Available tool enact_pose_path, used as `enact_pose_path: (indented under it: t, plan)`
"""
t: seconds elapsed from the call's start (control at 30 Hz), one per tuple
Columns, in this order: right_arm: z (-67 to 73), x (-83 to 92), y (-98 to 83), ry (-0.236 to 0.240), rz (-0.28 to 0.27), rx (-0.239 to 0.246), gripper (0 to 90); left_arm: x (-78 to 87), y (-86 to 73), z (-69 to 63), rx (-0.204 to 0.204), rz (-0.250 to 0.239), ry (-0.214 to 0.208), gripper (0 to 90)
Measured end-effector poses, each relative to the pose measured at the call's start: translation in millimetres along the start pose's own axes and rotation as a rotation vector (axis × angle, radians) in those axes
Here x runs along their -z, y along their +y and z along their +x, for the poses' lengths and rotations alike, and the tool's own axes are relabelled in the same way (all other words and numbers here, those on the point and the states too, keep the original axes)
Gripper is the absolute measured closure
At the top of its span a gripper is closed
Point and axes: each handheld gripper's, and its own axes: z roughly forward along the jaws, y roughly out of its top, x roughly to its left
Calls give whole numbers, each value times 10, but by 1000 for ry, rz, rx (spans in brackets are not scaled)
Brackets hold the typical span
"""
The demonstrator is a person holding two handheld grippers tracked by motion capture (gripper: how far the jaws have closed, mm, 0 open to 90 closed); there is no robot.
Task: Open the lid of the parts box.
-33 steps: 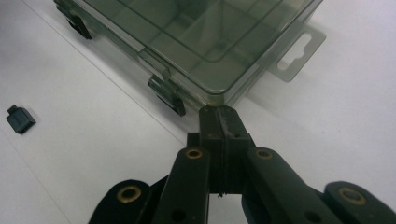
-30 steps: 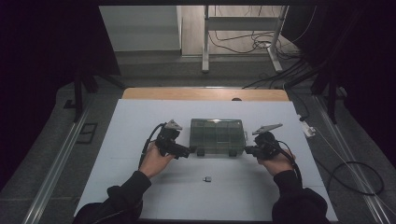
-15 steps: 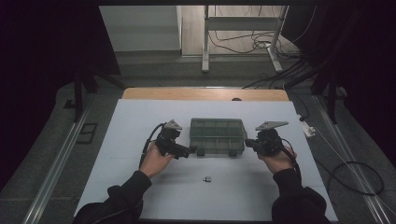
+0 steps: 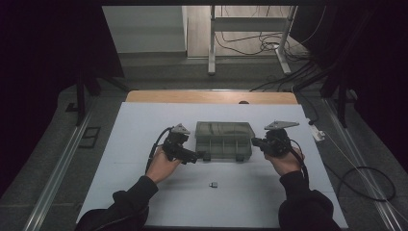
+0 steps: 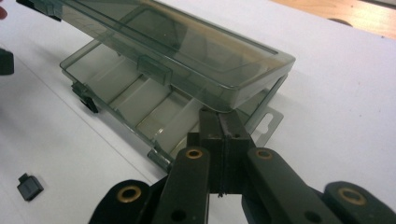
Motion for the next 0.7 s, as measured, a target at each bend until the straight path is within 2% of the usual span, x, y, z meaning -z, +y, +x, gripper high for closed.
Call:
enact_pose_path:
  t: [0.43,0.7]
  plan:
    - [-9,-28,93,3,-43,-26,888,-96,34,-95,-52,16,-12,0]
    - [-25,-39,151,-4,-60,-26,887,-143,59,-129,-64,17,-26,0]
